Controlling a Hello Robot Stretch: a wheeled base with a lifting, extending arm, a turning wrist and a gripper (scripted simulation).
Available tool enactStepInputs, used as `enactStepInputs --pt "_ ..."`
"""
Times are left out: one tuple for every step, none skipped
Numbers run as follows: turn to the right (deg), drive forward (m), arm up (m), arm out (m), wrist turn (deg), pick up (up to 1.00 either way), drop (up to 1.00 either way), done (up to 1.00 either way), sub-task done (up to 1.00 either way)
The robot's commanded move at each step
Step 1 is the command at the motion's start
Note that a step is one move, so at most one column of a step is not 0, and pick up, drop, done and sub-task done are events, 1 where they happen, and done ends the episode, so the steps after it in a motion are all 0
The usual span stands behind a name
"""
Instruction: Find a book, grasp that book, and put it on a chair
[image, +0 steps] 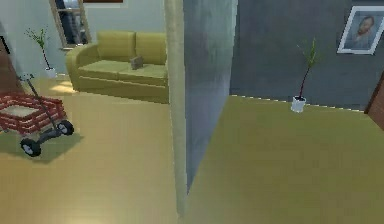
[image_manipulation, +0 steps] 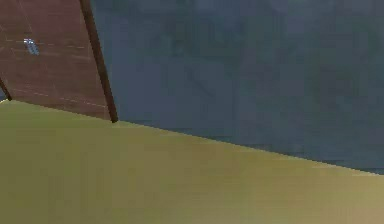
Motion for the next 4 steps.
enactStepInputs --pt "0.0 0.20 0.00 0.00 0.0 0.00 0.00 0.00 0.00" --pt "-45.0 0.00 0.00 0.00 0.0 0.00 0.00 0.00 0.00" --pt "0.0 0.55 0.00 0.00 0.0 0.00 0.00 0.00 0.00" --pt "-33.0 0.00 0.00 0.00 0.0 0.00 0.00 0.00 0.00"
